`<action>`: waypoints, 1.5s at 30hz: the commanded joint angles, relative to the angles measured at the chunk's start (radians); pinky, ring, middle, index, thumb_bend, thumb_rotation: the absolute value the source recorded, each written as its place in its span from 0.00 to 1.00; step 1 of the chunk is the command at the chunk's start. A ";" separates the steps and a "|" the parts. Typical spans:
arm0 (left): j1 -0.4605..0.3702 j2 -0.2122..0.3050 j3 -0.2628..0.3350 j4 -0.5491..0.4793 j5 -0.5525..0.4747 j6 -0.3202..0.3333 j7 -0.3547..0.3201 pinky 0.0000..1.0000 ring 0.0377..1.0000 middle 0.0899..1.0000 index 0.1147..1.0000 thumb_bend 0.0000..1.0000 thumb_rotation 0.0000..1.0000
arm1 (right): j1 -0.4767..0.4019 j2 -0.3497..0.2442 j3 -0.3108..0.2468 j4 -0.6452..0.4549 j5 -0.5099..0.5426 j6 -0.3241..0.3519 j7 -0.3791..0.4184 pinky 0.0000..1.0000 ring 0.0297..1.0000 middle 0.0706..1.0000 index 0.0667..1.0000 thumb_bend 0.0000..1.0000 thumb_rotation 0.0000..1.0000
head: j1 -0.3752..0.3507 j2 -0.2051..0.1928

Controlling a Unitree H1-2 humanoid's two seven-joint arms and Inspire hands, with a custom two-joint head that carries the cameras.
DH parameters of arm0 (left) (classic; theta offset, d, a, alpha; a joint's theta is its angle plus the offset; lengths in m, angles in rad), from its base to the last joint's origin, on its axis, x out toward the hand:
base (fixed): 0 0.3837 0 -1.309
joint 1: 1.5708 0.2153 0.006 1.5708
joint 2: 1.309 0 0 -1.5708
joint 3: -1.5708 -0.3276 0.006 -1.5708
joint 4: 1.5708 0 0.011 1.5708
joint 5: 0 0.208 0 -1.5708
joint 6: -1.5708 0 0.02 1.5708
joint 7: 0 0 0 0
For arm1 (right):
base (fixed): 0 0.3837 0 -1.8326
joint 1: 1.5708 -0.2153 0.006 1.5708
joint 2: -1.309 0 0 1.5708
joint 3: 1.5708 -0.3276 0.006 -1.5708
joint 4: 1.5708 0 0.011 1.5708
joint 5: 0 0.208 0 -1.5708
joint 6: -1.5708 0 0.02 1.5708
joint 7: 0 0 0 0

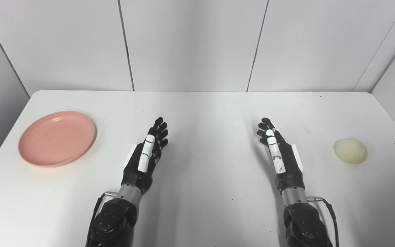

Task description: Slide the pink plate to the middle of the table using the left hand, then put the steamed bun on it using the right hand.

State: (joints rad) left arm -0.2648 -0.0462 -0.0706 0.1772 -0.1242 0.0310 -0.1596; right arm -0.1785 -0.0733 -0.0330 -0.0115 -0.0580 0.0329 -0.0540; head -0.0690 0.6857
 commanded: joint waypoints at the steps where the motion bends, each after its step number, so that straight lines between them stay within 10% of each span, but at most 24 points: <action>1: -0.010 0.004 -0.003 -0.019 0.008 0.003 0.000 1.00 1.00 1.00 1.00 0.60 0.99 | -0.030 0.004 -0.003 -0.020 -0.001 -0.033 -0.004 0.88 0.85 0.87 0.87 0.54 1.00 | 0.000 0.001; 45: -0.010 -0.003 -0.001 -0.015 0.004 -0.003 0.002 1.00 1.00 1.00 1.00 0.59 0.98 | -0.029 -0.003 -0.002 -0.024 -0.009 -0.021 0.003 0.88 0.85 0.87 0.88 0.55 1.00 | 0.022 -0.007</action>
State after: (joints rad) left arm -0.2648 -0.0458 -0.0725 0.1771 -0.1227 0.0312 -0.1595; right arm -0.1786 -0.0726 -0.0338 -0.0086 -0.0678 0.0328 -0.0536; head -0.0645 0.6842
